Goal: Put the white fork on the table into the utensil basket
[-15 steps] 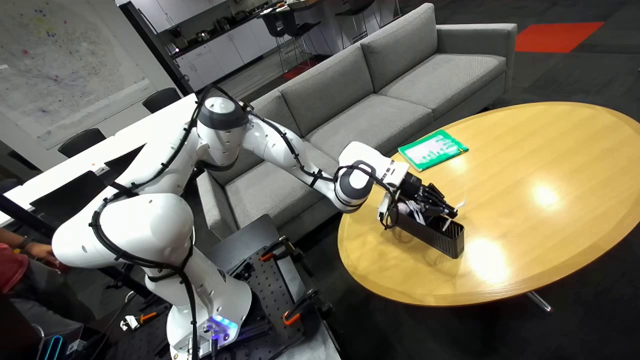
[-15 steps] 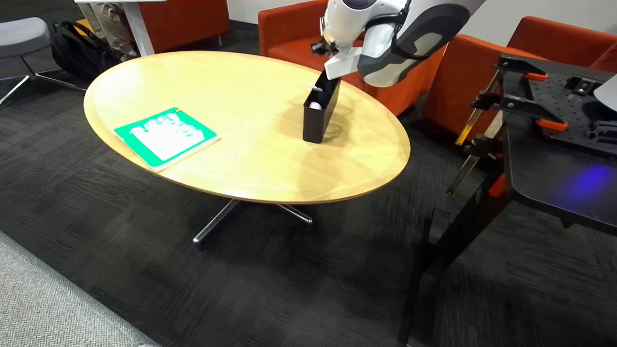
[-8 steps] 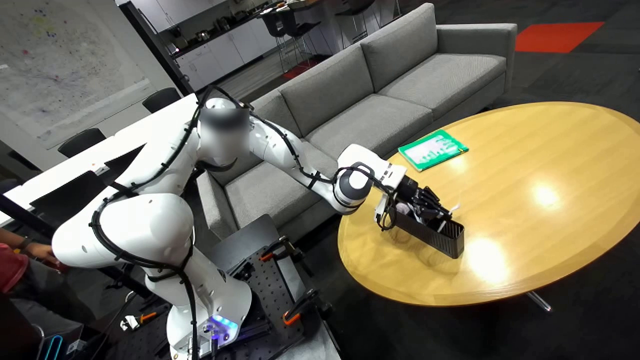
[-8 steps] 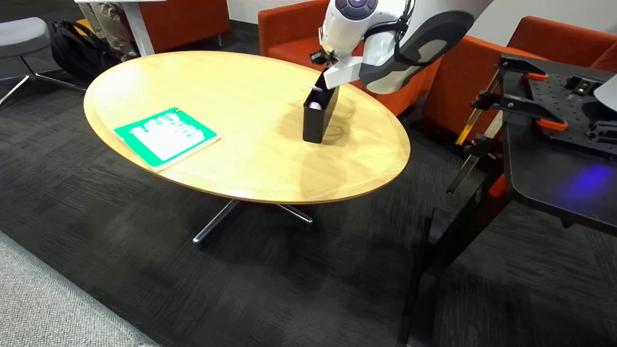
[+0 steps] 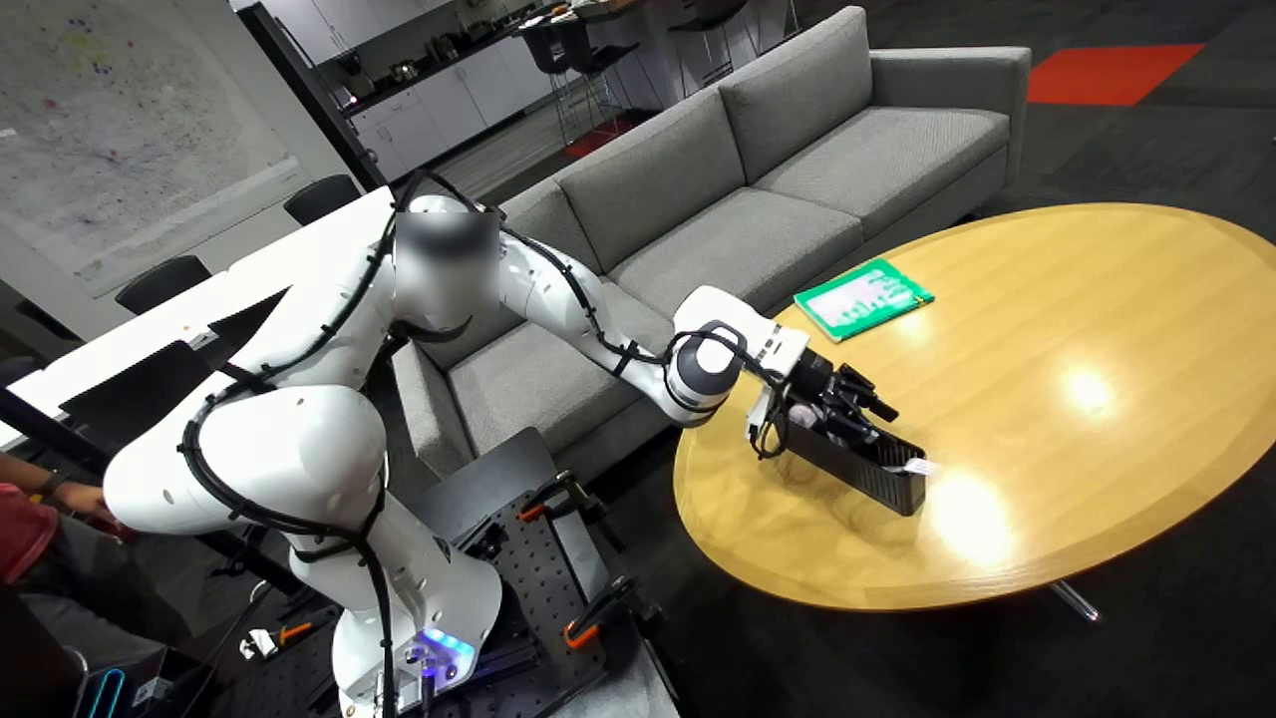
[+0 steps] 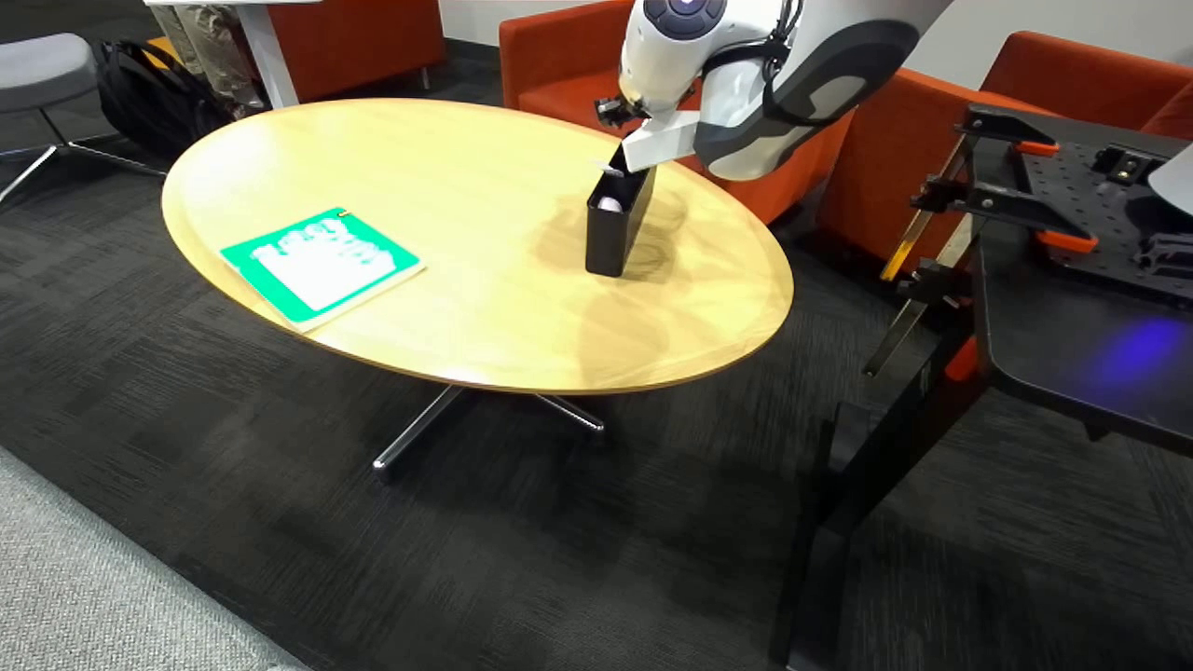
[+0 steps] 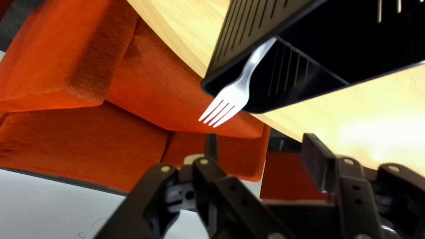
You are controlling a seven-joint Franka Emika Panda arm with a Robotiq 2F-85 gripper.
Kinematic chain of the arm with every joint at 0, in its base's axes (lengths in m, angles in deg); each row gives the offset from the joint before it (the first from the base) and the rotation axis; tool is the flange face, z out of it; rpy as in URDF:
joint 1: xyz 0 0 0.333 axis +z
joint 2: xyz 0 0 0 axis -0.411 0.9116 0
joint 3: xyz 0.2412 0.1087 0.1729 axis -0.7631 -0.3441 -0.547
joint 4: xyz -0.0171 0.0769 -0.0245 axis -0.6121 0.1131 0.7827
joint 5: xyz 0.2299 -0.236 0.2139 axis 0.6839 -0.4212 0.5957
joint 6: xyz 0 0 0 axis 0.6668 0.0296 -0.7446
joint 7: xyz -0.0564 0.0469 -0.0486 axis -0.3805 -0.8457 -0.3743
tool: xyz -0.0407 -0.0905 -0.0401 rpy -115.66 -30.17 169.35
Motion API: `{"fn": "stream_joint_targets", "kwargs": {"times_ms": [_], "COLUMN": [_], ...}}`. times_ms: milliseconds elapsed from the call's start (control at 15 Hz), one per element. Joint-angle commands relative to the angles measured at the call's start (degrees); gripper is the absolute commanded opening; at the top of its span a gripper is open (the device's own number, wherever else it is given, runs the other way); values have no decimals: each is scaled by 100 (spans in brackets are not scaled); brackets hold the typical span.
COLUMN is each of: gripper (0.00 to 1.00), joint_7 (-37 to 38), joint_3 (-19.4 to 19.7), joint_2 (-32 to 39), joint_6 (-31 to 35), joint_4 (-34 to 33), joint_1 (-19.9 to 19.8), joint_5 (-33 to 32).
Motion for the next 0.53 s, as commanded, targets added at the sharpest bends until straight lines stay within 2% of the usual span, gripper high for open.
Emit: {"fn": "stream_joint_targets", "kwargs": {"times_ms": [0, 67, 333, 467], "gripper": [96, 100, 100, 100], "joint_7": [90, 44, -564, -1541], "joint_3": [188, 235, 282, 26], "joint_2": [-110, -214, -1089, -1726], "joint_6": [-112, -71, 64, 348], "joint_4": [169, 274, 678, 753], "joint_1": [180, 217, 46, -295], "joint_5": [49, 52, -176, -110]}}
